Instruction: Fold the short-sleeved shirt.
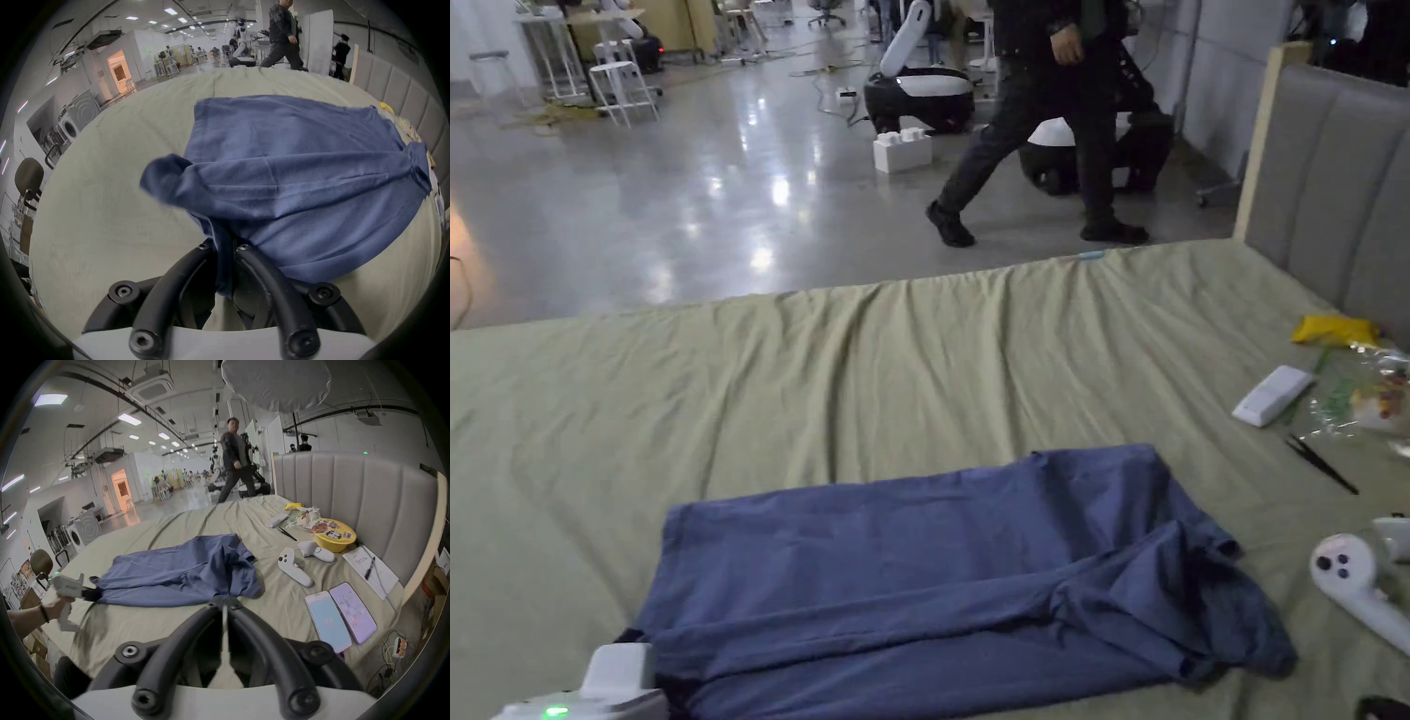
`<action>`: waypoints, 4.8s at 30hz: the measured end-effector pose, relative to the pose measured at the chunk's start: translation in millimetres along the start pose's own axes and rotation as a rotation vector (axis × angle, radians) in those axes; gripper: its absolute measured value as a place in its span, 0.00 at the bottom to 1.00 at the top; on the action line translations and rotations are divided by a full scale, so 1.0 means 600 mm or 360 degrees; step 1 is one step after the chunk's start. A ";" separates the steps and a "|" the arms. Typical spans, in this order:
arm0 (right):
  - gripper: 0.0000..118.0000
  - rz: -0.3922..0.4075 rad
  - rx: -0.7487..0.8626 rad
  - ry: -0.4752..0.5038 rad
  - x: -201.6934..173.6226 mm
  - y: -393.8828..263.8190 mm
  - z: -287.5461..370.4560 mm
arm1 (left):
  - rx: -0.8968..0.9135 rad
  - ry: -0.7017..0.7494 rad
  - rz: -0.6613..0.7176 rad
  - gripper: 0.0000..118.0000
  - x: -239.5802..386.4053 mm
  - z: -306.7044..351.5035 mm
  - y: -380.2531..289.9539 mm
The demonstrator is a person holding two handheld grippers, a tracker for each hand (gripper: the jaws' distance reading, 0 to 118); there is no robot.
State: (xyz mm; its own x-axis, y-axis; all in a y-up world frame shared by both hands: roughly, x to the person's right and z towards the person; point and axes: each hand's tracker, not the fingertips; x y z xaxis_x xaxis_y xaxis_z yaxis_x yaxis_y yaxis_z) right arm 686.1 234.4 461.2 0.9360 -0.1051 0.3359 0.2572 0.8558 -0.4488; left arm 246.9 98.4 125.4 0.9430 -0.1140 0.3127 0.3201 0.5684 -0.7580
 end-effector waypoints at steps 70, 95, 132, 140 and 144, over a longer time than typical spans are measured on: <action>0.64 0.0358 0.0746 0.0350 -0.152 0.000 0.346 | 0.1512 0.0088 0.0064 0.54 0.014 0.782 -0.317; 0.00 0.0222 0.0414 0.0348 -0.161 -0.049 0.275 | 0.0915 -0.0191 0.0294 0.00 -0.007 0.623 -0.244; 0.58 -0.0122 -0.0489 0.0354 -0.002 0.131 -0.176 | -0.0180 -0.0169 0.0266 0.05 -0.047 -0.013 0.047; 0.76 0.0179 -0.0912 -0.0057 0.014 0.136 -0.429 | -0.0150 -0.0172 0.0239 0.05 -0.052 -0.013 0.039; 0.67 0.0147 -0.1093 -0.0114 0.018 0.086 -0.467 | -0.0126 -0.0159 0.0228 0.05 -0.048 -0.015 0.039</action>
State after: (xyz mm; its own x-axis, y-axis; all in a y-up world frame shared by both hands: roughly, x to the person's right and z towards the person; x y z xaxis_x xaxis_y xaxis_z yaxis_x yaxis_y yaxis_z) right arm 776.7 135.5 209.9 0.9493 0.0068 0.3144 0.2931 0.3429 -0.8925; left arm 227.8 107.9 93.4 0.9669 0.0469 0.2506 0.1932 0.5064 -0.8404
